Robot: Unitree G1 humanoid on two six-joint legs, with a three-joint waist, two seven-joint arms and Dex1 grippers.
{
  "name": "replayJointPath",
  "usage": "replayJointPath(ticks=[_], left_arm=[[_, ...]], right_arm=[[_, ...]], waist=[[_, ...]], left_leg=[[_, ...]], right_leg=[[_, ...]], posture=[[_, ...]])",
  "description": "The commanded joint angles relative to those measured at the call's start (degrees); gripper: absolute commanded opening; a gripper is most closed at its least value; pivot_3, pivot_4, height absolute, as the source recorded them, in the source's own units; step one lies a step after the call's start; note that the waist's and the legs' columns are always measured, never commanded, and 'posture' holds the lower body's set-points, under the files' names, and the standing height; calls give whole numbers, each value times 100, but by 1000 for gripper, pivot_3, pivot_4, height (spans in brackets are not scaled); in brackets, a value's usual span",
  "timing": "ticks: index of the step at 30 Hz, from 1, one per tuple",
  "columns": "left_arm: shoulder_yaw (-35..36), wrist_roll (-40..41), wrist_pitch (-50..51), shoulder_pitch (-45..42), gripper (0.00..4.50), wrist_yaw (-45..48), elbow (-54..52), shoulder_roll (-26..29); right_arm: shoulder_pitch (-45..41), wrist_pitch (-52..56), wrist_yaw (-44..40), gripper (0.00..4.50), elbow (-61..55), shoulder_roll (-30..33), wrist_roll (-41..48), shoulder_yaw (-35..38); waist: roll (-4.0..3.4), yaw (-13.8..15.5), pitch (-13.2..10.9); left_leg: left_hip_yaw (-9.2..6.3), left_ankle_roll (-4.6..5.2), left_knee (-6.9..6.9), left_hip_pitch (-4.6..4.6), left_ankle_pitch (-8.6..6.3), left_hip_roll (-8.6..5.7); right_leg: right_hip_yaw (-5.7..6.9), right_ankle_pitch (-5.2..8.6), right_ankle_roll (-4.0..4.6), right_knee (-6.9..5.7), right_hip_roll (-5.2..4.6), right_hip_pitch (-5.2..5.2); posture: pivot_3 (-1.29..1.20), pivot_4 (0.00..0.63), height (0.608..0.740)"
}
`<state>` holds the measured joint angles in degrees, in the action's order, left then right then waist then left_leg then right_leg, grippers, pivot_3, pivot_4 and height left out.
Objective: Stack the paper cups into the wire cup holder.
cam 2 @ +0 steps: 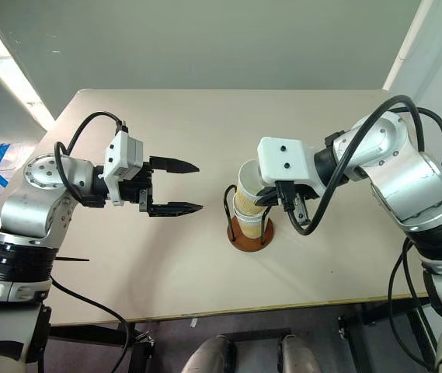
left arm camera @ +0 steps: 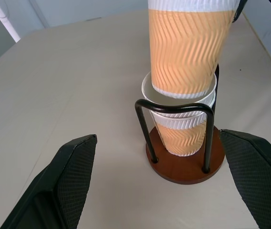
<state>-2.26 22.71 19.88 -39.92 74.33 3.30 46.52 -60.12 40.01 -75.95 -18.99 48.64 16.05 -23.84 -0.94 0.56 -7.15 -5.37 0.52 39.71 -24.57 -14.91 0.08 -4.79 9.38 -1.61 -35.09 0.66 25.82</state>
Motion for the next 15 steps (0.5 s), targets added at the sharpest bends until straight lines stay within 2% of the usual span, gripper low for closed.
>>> replayJointPath(ticks=[1, 4, 7, 11, 15], left_arm=[[183, 48, -36, -42, 4500, -70, -163, 23], [142, 29, -60, -68, 4500, -89, -144, -13], [124, 21, -77, -77, 4500, -92, -138, -29], [150, 69, -49, -45, 4500, -68, -217, -16], [273, 224, 15, 0, 4500, -50, -328, 11]], right_arm=[[-144, 12, -68, 27, -201, -9, -95, 7], [-130, -72, -40, 27, -129, -49, -336, -136], [-167, 14, 36, 583, -89, -162, -404, -130], [-281, 311, 169, 1901, -85, -311, -270, 130], [-393, 965, 367, 3257, -112, -381, 208, 729]], waist=[[0, 0, 0], [0, -1, 0], [0, -5, 0], [0, -6, 0], [0, 0, 0]], left_leg=[[0, 0, 0, 0, 0, 0], [0, 0, 0, 1, 0, 0], [0, 0, 0, 1, 0, 1], [0, -1, -1, 1, 0, 0], [0, -2, -2, -1, 1, 0]], right_leg=[[0, 0, 0, 0, 0, 0], [0, 0, 1, -1, 0, 0], [0, -1, 3, -3, 0, 1], [0, -1, 3, -5, 0, 2], [0, -1, 4, -3, 0, 3]], posture=[[0, 150, 740], [0, 150, 740], [0, 150, 740], [0, 150, 740], [0, 150, 740]])
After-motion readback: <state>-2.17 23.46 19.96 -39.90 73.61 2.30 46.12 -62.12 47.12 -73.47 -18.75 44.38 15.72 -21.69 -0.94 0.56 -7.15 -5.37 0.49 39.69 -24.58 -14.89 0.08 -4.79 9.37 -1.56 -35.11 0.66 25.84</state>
